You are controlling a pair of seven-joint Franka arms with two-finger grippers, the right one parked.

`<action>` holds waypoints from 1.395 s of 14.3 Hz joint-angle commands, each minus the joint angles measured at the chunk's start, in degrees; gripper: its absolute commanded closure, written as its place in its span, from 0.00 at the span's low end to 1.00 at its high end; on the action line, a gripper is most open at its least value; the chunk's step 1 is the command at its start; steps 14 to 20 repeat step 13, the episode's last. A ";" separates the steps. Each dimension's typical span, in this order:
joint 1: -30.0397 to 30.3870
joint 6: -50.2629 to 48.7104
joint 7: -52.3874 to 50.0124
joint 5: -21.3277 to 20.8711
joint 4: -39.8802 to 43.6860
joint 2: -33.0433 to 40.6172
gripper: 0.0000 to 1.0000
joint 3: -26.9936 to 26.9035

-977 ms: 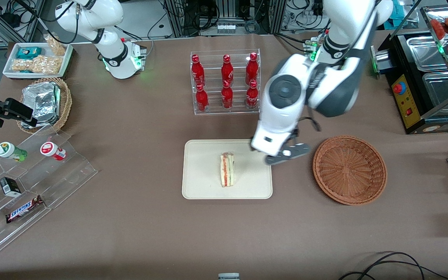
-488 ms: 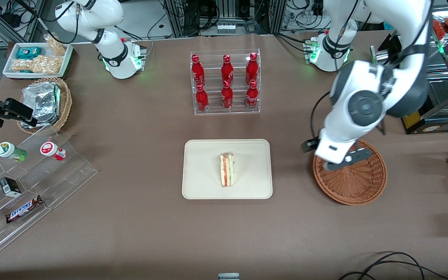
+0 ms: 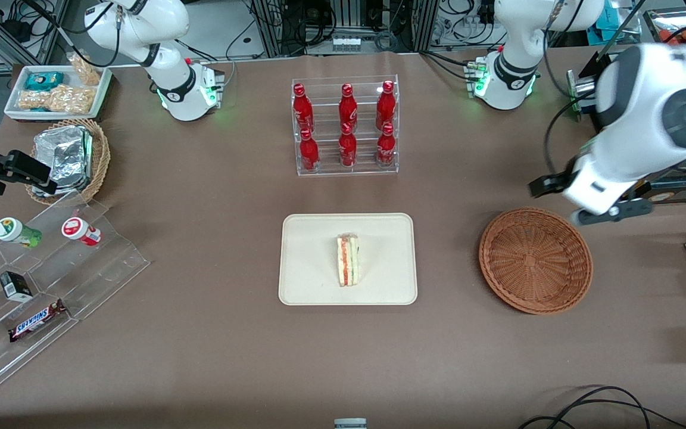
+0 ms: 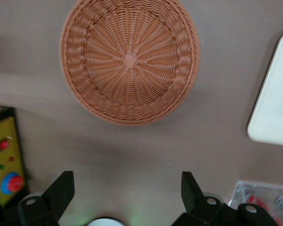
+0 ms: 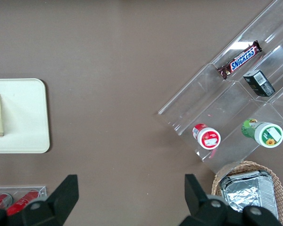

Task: Place sandwich from basket to tray

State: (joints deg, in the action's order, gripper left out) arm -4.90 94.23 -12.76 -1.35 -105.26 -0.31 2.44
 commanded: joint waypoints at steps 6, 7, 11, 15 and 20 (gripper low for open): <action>8.50 -1.68 15.04 -0.32 4.96 1.72 0.00 5.73; 8.16 -1.51 14.96 -0.32 6.02 1.46 0.00 5.38; 5.69 -1.50 14.96 0.38 9.02 0.58 0.00 0.55; 5.60 -1.24 14.79 1.17 9.19 0.23 0.00 0.37; 5.60 -1.24 14.79 1.17 9.19 0.23 0.00 0.37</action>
